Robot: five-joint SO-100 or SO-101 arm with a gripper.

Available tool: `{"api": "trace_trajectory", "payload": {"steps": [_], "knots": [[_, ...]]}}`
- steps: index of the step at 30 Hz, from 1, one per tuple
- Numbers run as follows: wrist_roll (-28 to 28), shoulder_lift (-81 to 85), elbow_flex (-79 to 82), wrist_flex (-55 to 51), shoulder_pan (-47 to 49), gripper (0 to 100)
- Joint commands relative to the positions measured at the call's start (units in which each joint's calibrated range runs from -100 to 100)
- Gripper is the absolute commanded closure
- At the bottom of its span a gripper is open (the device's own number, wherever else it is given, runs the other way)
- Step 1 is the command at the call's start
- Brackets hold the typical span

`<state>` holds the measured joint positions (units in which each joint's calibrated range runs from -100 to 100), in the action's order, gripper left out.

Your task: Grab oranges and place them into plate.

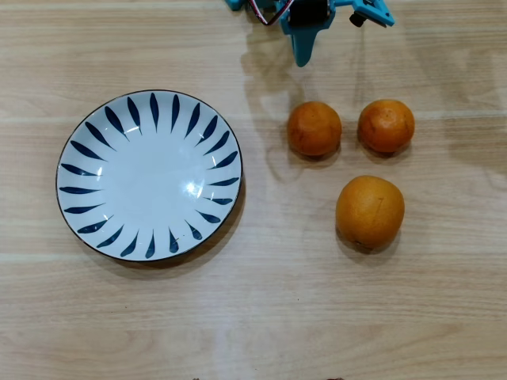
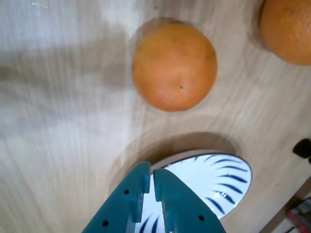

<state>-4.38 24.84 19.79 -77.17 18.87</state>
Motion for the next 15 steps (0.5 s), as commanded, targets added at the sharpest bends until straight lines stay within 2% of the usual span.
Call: {"api": "trace_trajectory", "payload": {"steps": [1,10,15], "knots": [[-0.2,-3.1,-5.3,-0.5,1.1,98],[-0.3,-3.3,-5.2,0.1,2.1,97],[-0.3,-3.8,-5.2,0.1,2.2,81]]}}
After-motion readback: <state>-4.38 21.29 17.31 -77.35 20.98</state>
